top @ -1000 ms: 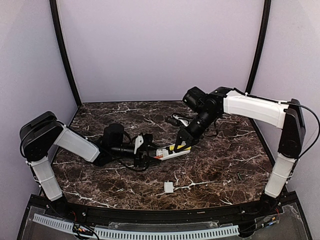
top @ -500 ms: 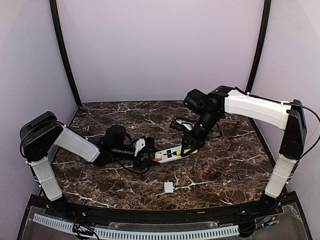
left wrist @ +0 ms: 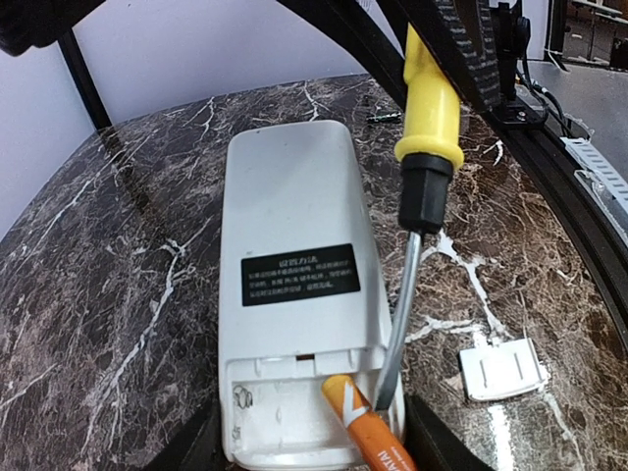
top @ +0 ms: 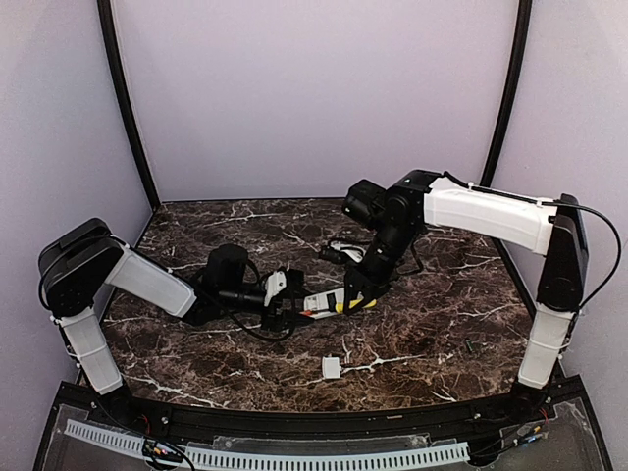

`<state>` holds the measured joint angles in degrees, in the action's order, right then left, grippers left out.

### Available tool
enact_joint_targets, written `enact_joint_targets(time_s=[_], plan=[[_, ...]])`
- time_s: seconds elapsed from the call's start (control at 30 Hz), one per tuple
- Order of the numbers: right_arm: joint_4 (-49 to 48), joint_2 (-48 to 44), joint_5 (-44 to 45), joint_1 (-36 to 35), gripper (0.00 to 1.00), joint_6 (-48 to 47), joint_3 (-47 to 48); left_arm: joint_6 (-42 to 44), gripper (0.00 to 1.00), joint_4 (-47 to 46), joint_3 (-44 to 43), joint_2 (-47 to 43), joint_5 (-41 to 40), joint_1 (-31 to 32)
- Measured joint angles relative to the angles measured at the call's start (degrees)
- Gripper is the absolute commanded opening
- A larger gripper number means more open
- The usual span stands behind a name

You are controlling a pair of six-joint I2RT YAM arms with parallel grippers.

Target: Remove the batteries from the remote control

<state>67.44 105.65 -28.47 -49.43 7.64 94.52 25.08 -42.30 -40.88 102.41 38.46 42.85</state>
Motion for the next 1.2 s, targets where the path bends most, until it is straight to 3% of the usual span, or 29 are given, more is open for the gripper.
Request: enact_joint_targets(time_s=[0.5,1.2], plan=[[2.14,2.43,4.7,-0.42,0.0,0.0,6.51,3.04,0.21,3.26,-0.02,-0.2,-0.11,0.07],[1.84,4.63,3.56,-2.93,0.0,-1.22,3.06,7.63,0.21,4.48,-0.09,-0.85,2.93,0.5]])
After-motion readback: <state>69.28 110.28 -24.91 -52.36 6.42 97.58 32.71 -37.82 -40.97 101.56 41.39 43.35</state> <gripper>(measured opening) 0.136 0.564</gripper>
